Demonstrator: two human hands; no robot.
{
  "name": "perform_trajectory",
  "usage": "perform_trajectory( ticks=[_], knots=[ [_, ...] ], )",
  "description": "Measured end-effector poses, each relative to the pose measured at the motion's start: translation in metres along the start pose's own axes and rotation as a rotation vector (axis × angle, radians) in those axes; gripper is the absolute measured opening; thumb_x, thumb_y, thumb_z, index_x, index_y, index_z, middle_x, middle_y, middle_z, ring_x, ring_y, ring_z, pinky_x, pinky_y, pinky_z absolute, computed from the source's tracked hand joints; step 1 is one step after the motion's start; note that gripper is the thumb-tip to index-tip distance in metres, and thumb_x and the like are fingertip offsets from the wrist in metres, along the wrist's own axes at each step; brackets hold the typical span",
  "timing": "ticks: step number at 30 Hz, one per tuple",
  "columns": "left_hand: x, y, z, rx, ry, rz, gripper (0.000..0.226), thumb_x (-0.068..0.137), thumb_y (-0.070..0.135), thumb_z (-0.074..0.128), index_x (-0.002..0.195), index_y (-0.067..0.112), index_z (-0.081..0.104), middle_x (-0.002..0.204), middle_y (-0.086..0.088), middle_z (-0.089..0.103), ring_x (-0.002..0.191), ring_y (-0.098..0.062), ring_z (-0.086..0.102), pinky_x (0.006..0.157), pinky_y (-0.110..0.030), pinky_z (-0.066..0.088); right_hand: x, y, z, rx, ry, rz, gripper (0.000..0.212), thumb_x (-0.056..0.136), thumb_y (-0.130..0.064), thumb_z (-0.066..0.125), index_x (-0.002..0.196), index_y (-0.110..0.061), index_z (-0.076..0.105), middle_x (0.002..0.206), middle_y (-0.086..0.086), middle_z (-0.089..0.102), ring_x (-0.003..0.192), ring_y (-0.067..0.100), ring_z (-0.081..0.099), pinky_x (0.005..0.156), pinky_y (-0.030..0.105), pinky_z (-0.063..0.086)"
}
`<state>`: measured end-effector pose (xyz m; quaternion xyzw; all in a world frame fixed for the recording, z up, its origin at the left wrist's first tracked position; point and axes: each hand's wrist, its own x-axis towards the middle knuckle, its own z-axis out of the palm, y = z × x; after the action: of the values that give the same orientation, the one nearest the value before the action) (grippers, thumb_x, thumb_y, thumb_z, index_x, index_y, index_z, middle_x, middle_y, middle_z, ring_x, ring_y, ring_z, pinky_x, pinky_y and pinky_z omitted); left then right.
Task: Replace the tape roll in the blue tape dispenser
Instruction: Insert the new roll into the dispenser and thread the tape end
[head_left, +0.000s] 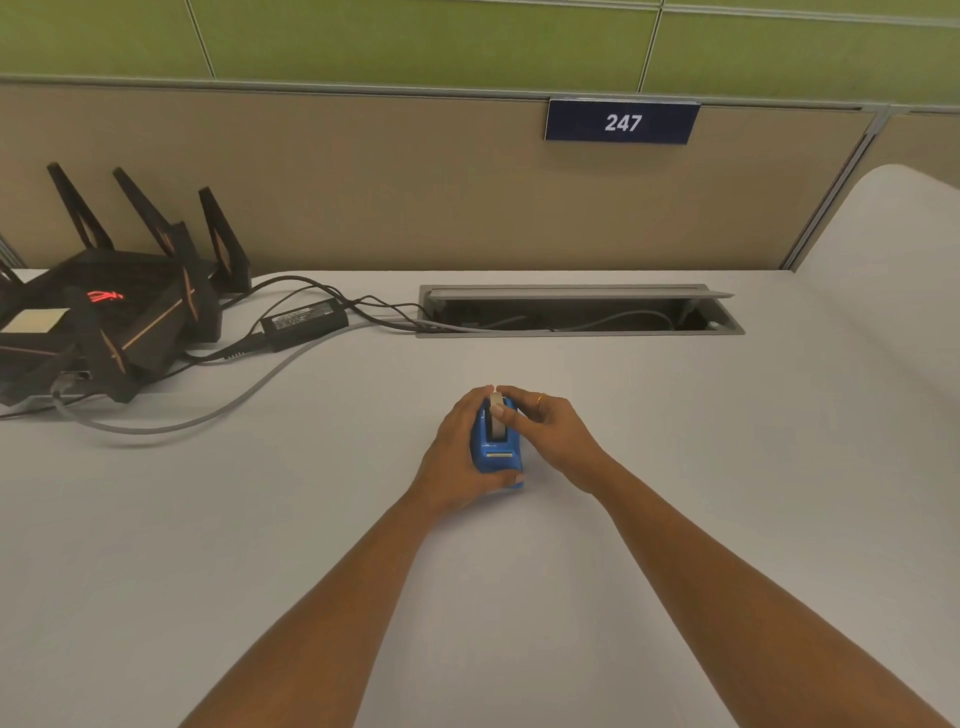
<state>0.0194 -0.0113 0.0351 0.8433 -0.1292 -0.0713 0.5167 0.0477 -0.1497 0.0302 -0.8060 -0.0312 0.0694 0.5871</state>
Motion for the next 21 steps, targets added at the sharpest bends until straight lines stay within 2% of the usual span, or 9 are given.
perform_trajectory(
  ticks=[3, 8, 13, 21],
  knots=[
    [0.0005, -0.0003, 0.0007, 0.006, -0.002, 0.003, 0.093, 0.068, 0.011, 0.077, 0.14, 0.009, 0.018, 0.149, -0.008, 0.026, 0.135, -0.025, 0.031, 0.112, -0.046, 0.032, -0.0002, 0.0001, 0.0001, -0.007, 0.017, -0.009, 0.043, 0.088, -0.032, 0.053, 0.127, -0.014, 0.052, 0.129, 0.005, 0.057, 0.107, 0.01, 0.054, 0.089, 0.019, 0.042],
    [0.0007, -0.001, 0.0009, 0.012, -0.002, 0.006, 0.092, 0.069, 0.01, 0.076, 0.14, 0.008, 0.017, 0.15, -0.009, 0.024, 0.136, -0.026, 0.031, 0.112, -0.047, 0.032, 0.0017, 0.001, -0.0009, -0.011, 0.002, 0.003, 0.045, 0.086, -0.028, 0.058, 0.128, -0.012, 0.051, 0.131, 0.006, 0.056, 0.117, 0.019, 0.054, 0.091, 0.022, 0.042],
    [0.0003, -0.0014, 0.0005, 0.017, -0.006, 0.013, 0.092, 0.069, 0.008, 0.076, 0.14, 0.007, 0.017, 0.149, -0.009, 0.025, 0.135, -0.025, 0.032, 0.112, -0.043, 0.032, 0.0011, 0.0023, -0.0016, -0.012, -0.021, 0.011, 0.052, 0.082, -0.025, 0.064, 0.129, -0.01, 0.049, 0.131, 0.008, 0.055, 0.118, 0.024, 0.053, 0.103, 0.037, 0.043],
    [0.0001, -0.0006, 0.0005, 0.002, -0.006, 0.012, 0.092, 0.069, 0.008, 0.075, 0.14, 0.007, 0.017, 0.149, -0.01, 0.025, 0.135, -0.025, 0.032, 0.112, -0.043, 0.031, 0.0012, 0.0035, -0.0023, -0.018, -0.029, 0.018, 0.055, 0.08, -0.021, 0.067, 0.13, -0.012, 0.048, 0.132, 0.008, 0.055, 0.12, 0.024, 0.052, 0.105, 0.04, 0.042]
  ],
)
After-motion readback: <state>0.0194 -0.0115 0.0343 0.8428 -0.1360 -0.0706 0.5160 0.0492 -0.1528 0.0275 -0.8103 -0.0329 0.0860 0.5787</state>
